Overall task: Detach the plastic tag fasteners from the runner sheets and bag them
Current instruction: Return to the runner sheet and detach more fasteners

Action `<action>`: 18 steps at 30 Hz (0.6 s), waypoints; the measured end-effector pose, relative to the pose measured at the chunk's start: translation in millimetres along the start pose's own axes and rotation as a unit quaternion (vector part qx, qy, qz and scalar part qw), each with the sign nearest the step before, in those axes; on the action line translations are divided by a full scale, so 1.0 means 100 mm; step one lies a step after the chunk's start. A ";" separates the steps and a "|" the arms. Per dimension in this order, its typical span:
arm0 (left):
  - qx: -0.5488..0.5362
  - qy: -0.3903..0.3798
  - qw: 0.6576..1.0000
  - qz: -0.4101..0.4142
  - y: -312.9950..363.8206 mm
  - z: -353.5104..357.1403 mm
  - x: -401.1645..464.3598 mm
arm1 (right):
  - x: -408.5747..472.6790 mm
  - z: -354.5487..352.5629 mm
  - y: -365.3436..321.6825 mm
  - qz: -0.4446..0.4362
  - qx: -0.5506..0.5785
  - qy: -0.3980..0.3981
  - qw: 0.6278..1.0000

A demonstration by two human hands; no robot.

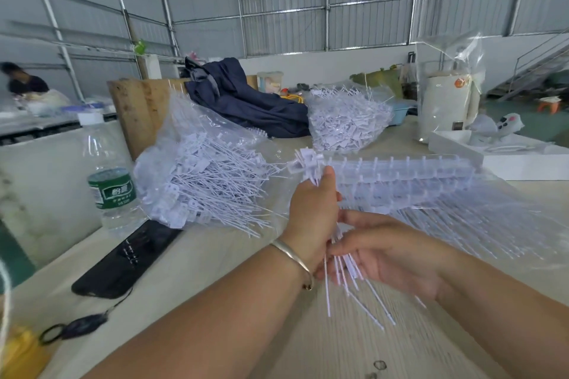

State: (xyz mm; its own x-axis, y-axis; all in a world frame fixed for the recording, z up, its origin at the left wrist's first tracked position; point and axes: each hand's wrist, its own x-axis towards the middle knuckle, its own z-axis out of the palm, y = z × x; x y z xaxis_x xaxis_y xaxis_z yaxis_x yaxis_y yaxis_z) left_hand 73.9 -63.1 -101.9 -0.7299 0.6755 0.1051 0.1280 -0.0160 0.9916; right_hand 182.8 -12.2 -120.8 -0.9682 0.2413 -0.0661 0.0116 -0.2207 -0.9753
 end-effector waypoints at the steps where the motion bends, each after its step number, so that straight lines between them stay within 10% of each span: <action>1: 0.030 -0.002 0.999 0.027 0.01 -0.05 0.00 | 0.01 0.05 -0.02 0.005 -0.006 0.007 1.000; 6: 0.150 0.000 0.983 0.106 0.05 -0.37 0.05 | 0.20 0.30 -0.09 -0.049 -0.161 0.102 0.980; 13: 0.227 -0.026 0.973 0.019 0.21 -1.15 0.24 | 0.83 0.38 -0.25 -0.164 -0.456 0.249 0.838; 18: 0.502 0.251 0.802 0.201 0.20 -1.59 0.48 | 1.50 0.35 -0.50 -0.117 -0.541 0.261 0.791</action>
State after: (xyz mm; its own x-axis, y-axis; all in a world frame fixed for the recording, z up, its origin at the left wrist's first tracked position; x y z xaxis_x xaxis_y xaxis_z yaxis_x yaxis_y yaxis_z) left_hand -64.7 -148.2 -65.1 -0.6402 0.3781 0.6688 0.7136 0.6150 0.3354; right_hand 28.2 1.8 -74.9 -0.7434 0.5758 0.3402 0.3276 0.7570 -0.5654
